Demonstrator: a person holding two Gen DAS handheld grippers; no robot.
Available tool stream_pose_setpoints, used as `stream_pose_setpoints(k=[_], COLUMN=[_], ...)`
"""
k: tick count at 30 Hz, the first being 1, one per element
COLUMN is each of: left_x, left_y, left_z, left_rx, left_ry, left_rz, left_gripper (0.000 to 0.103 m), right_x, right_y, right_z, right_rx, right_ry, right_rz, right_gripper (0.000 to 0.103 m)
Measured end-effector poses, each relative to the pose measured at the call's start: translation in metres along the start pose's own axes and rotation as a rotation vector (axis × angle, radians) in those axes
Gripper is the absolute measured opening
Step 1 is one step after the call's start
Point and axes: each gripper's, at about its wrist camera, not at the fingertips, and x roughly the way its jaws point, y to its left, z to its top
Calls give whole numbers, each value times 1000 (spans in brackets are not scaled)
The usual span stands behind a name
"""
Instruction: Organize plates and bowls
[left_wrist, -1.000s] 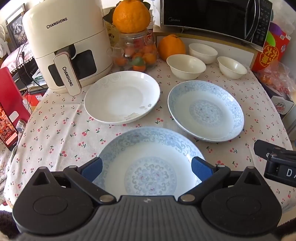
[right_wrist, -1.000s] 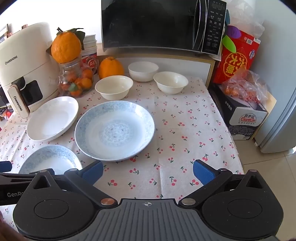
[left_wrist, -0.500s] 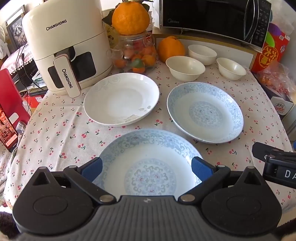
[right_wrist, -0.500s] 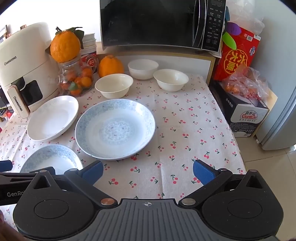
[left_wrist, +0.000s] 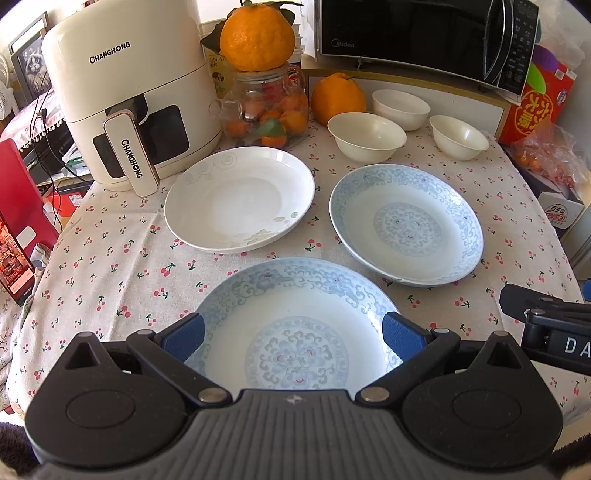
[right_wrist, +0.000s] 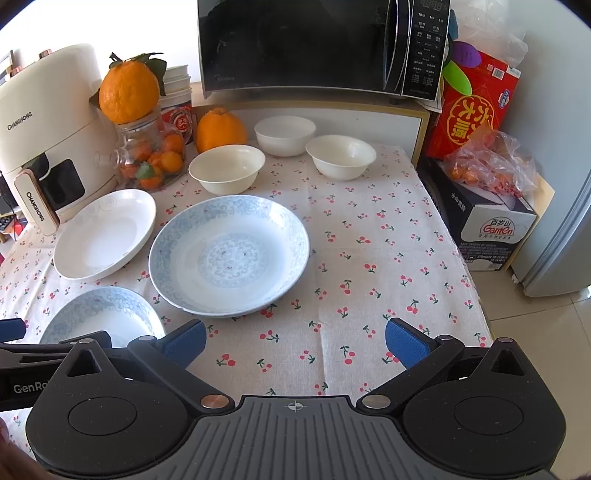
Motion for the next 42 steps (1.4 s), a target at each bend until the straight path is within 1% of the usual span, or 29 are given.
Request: stream_pose_setpoints(k=[42], left_x=[-4], left_y=[-1], left_z=[0], left_rx=[-1], left_ry=[-16], left_rz=[4], left_gripper=[103], right_x=[1], right_y=[3], right_z=[0], right_rx=[-2], right_ry=[11], right_rz=[8], right_gripper=[103])
